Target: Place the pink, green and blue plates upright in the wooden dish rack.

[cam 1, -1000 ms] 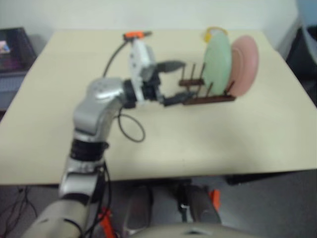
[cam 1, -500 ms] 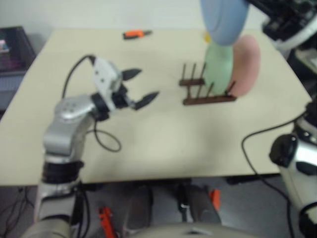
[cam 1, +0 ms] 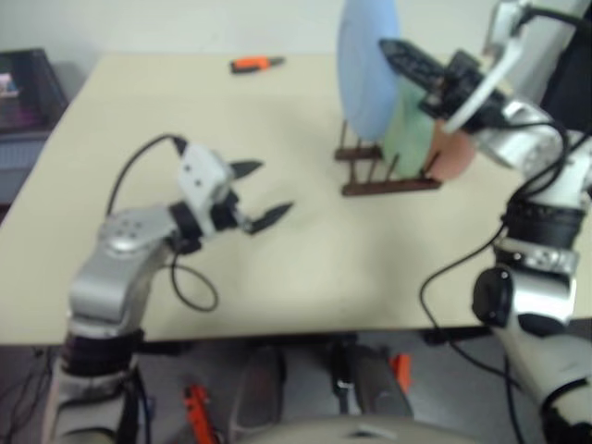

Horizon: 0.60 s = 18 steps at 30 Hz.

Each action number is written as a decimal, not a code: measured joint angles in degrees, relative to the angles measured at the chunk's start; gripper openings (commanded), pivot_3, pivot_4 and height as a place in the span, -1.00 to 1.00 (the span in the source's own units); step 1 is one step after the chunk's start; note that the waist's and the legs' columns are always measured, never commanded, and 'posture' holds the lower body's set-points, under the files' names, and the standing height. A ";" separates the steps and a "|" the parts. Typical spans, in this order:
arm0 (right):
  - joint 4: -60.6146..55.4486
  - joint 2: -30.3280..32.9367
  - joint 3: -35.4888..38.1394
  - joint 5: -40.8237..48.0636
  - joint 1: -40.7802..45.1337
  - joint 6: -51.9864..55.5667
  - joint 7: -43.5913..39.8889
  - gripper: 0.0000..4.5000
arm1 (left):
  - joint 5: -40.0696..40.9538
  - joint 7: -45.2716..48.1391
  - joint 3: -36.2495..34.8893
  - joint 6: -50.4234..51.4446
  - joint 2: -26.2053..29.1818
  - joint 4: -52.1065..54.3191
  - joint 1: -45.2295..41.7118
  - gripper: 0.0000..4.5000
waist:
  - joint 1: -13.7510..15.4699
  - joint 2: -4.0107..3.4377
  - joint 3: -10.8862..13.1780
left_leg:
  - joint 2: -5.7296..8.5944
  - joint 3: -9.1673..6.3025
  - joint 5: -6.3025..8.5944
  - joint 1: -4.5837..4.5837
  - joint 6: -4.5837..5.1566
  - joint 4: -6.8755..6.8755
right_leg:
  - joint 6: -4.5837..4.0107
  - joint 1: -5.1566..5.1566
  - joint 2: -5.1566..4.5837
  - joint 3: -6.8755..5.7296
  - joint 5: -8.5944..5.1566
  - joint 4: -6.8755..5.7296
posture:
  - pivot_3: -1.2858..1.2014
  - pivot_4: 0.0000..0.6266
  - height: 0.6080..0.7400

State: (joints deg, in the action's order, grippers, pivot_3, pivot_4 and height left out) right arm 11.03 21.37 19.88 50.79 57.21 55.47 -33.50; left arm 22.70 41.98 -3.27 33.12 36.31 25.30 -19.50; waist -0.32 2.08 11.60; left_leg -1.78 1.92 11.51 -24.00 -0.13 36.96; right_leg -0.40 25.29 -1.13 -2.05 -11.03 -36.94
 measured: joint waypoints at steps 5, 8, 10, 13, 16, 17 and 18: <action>2.11 0.01 0.01 -0.26 -0.46 -0.23 0.09 -0.98 | 0.04 -0.22 -0.23 0.29 0.51 0.17 0.88 1.00 | 0.02 0.00 0.00 | 0.01 0.01 0.00 0.00 0.00 -0.01 | 0.01 0.00 -0.01 0.04 0.00 0.03 | 0.03 -0.52 1.00; 2.96 0.01 -0.27 -0.51 -1.44 -0.23 -0.07 -0.98 | 0.13 -0.27 -0.38 0.42 0.55 0.84 0.94 1.00 | 0.03 0.00 0.00 | 0.01 0.01 0.00 -0.02 0.00 -0.03 | 0.00 0.01 -0.01 0.03 0.00 0.04 | 0.03 -0.52 1.00; 3.09 -0.03 -1.01 -0.63 -2.31 -0.22 -0.19 -0.98 | 0.17 -0.28 -0.38 0.48 0.56 1.12 0.93 1.00 | 0.01 -0.01 0.00 | 0.01 0.01 0.00 -0.02 0.00 -0.03 | 0.00 0.02 -0.01 0.05 0.00 0.04 | 0.03 -0.52 1.00; 3.17 -0.04 -1.09 -0.82 -2.57 -0.23 -0.19 -0.98 | 0.17 -0.25 -0.38 0.63 1.01 1.19 0.94 1.00 | 0.00 -0.01 0.00 | 0.01 0.00 0.00 0.00 0.00 -0.02 | 0.00 0.01 0.00 0.03 0.00 0.02 | 0.03 -0.52 1.00; 3.16 -0.03 -1.77 -1.59 -2.64 -0.29 -0.20 -0.98 | 0.24 -0.23 -0.39 1.25 1.43 1.44 0.94 1.00 | 0.00 -0.01 0.01 | 0.00 -0.01 0.00 0.00 0.00 -0.02 | -0.01 0.01 0.00 0.02 -0.01 0.02 | 0.03 -0.52 1.00; 3.17 -0.03 -1.93 -1.87 -2.68 -0.29 -0.18 -0.98 | 0.27 -0.23 -0.39 1.38 1.52 1.44 0.94 1.00 | 0.00 -0.01 0.00 | 0.01 -0.01 0.00 0.00 0.00 -0.02 | -0.01 0.01 0.00 0.02 -0.01 0.03 | 0.03 -0.52 1.00; 3.25 -0.04 -1.95 -2.00 -2.69 -0.29 -0.11 -0.98 | 0.29 -0.22 -0.39 1.46 1.69 1.45 0.94 1.00 | 0.00 -0.01 0.00 | 0.01 0.00 0.00 -0.01 0.00 -0.02 | -0.01 0.01 0.00 0.02 -0.01 0.03 | 0.03 -0.52 1.00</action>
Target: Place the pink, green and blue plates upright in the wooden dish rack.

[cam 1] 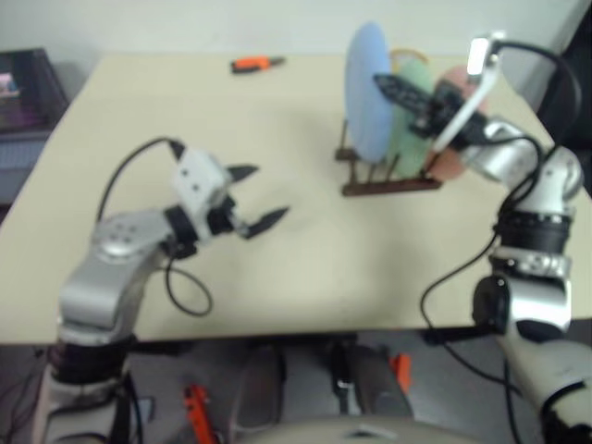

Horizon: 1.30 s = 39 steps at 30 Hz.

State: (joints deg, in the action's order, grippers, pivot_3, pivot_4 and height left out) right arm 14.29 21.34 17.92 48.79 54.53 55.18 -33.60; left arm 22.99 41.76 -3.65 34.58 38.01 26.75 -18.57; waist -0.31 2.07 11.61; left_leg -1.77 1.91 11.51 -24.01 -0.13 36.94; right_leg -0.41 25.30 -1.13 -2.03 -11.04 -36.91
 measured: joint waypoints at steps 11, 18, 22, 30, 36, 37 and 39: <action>3.89 -0.17 -0.40 -4.10 0.17 -4.33 1.62 -0.55 | 0.75 0.11 0.00 0.08 0.61 0.00 -0.16 1.00 | 0.05 0.00 0.00 | 0.01 0.01 0.00 -0.01 0.00 -0.01 | 0.00 0.00 -0.01 0.01 0.00 0.03 | 0.03 -0.52 1.00; 3.53 0.53 -1.37 -7.22 0.20 -7.28 1.20 -0.10 | 0.85 0.42 0.01 0.08 1.23 -0.01 -0.31 1.00 | 0.02 0.00 0.00 | 0.01 0.00 0.00 -0.01 0.00 -0.03 | -0.02 0.01 -0.01 0.00 -0.01 0.03 | 0.03 -0.52 1.00; 0.20 2.23 -3.21 -8.19 0.21 -7.68 -0.03 -0.10 | 0.87 0.96 0.04 0.06 1.77 -0.04 -0.30 1.00 | 0.01 -0.01 0.01 | 0.01 0.00 0.00 -0.01 0.00 -0.04 | -0.02 0.02 -0.01 0.00 -0.02 0.03 | 0.03 -0.52 1.00; -7.41 12.69 -6.69 -12.21 0.90 -8.54 -3.50 -0.10 | 0.95 2.83 -0.12 -0.11 3.73 -0.24 -0.30 1.00 | 0.19 -0.02 0.02 | 0.03 -0.01 0.01 -0.06 -0.01 -0.05 | -0.21 0.04 -0.05 -0.05 -0.14 0.11 | 0.03 -0.52 1.00; -8.58 33.22 -7.65 -17.77 -10.47 -12.06 -16.33 -0.10 | 6.07 8.32 -9.55 0.26 11.03 -4.60 -1.83 1.00 | 0.76 0.03 0.03 | 0.08 0.03 0.02 -0.24 -0.04 -0.05 | -0.43 0.10 -0.09 -0.22 -0.30 0.26 | 0.03 -0.52 1.00; -6.66 37.21 -7.34 -18.31 -14.30 -13.47 -20.69 -0.10 | 8.04 10.56 -12.03 0.84 13.52 -6.96 -3.13 1.00 | 0.77 0.05 0.05 | 0.10 0.02 0.03 -0.26 -0.04 -0.04 | -0.44 0.11 -0.08 -0.24 -0.30 0.25 | 0.03 -0.52 1.00; -1.99 41.81 -5.74 -18.84 -19.23 -15.52 -26.67 -0.10 | 10.57 13.90 -17.55 1.70 18.15 -11.52 -4.45 1.00 | 0.64 0.01 0.10 | 0.10 0.05 0.03 -0.25 -0.04 -0.04 | -0.47 0.13 -0.09 -0.28 -0.32 0.25 | 0.03 -0.52 1.00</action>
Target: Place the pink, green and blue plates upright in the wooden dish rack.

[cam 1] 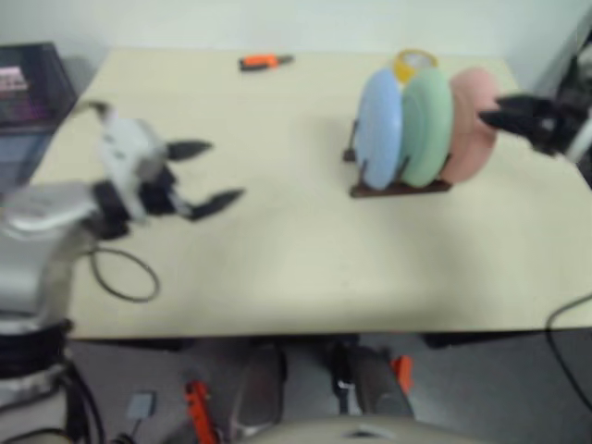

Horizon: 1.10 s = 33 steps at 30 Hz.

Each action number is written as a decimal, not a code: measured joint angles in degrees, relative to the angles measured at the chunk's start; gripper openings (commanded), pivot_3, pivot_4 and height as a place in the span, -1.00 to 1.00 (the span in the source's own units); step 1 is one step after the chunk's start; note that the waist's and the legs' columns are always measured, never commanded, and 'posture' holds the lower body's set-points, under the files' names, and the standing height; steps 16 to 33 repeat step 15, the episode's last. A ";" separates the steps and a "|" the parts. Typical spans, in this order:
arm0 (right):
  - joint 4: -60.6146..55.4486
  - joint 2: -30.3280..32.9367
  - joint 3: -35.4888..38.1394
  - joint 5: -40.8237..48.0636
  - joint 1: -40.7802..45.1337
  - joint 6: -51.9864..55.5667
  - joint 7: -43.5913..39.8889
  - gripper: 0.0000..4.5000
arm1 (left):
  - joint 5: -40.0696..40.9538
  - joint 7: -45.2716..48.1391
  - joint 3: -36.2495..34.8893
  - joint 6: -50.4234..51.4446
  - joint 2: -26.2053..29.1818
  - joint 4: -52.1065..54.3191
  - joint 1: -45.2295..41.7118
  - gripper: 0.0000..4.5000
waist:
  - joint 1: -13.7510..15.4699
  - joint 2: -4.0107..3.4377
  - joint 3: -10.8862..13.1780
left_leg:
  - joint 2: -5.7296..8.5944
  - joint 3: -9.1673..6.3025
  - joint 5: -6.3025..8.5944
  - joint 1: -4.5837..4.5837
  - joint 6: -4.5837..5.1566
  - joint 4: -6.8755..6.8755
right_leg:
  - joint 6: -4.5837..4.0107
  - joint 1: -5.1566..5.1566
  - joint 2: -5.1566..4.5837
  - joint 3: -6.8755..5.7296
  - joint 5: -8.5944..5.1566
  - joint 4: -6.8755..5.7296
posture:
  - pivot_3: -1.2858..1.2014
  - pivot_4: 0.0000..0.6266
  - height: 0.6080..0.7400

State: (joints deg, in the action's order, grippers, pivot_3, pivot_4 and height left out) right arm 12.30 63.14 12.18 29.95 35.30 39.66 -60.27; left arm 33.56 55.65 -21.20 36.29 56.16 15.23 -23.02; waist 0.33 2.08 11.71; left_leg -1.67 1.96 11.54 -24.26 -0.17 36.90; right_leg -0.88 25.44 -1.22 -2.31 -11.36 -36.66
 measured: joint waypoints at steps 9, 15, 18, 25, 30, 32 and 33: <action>7.82 1.97 5.90 0.39 -2.88 -8.77 -10.22 -0.10 | 2.11 13.81 -8.66 -0.69 12.07 -15.76 2.48 1.00 | -2.12 -0.13 0.05 | -0.10 0.01 0.07 0.38 -0.10 -0.03 | -0.04 0.01 -0.04 -0.01 -0.02 -0.10 | 0.03 -0.52 1.00; 7.90 0.72 5.69 0.42 -2.80 -9.39 -12.22 -0.10 | 2.38 16.48 -14.24 0.48 14.12 -15.58 6.18 1.00 | -2.05 -0.14 0.05 | -0.26 0.04 0.24 0.34 -0.39 -0.08 | -0.19 0.07 -0.09 0.07 -0.12 -0.17 | 0.03 -0.52 1.00; 7.90 0.72 5.69 0.42 -2.80 -9.39 -12.22 -0.10 | 2.38 16.48 -14.24 0.48 14.12 -15.58 6.18 1.00 | -2.05 -0.14 0.05 | -0.26 0.04 0.24 0.34 -0.39 -0.08 | -0.19 0.07 -0.09 0.07 -0.12 -0.17 | 0.03 -0.52 1.00; 7.90 0.72 5.69 0.42 -2.80 -9.39 -12.22 -0.10 | 2.38 16.48 -14.24 0.48 14.12 -15.58 6.18 1.00 | -2.05 -0.14 0.05 | -0.26 0.04 0.24 0.34 -0.39 -0.08 | -0.19 0.07 -0.09 0.07 -0.12 -0.17 | 0.03 -0.52 1.00; 7.90 0.72 5.69 0.42 -2.80 -9.39 -12.22 -0.10 | 2.38 16.48 -14.24 0.48 14.12 -15.58 6.18 1.00 | -2.05 -0.14 0.05 | -0.26 0.04 0.24 0.34 -0.39 -0.08 | -0.19 0.07 -0.09 0.07 -0.12 -0.17 | 0.03 -0.52 1.00; 7.90 0.72 5.69 0.42 -2.80 -9.39 -12.22 -0.10 | 2.38 16.48 -14.24 0.48 14.12 -15.58 6.18 1.00 | -2.05 -0.14 0.05 | -0.26 0.04 0.24 0.34 -0.39 -0.08 | -0.19 0.07 -0.09 0.07 -0.12 -0.17 | 0.03 -0.52 1.00; 7.90 0.72 5.69 0.42 -2.80 -9.39 -12.22 -0.10 | 2.38 16.48 -14.24 0.48 14.12 -15.58 6.18 1.00 | -2.05 -0.14 0.05 | -0.26 0.04 0.24 0.34 -0.39 -0.08 | -0.19 0.07 -0.09 0.07 -0.12 -0.17 | 0.03 -0.52 1.00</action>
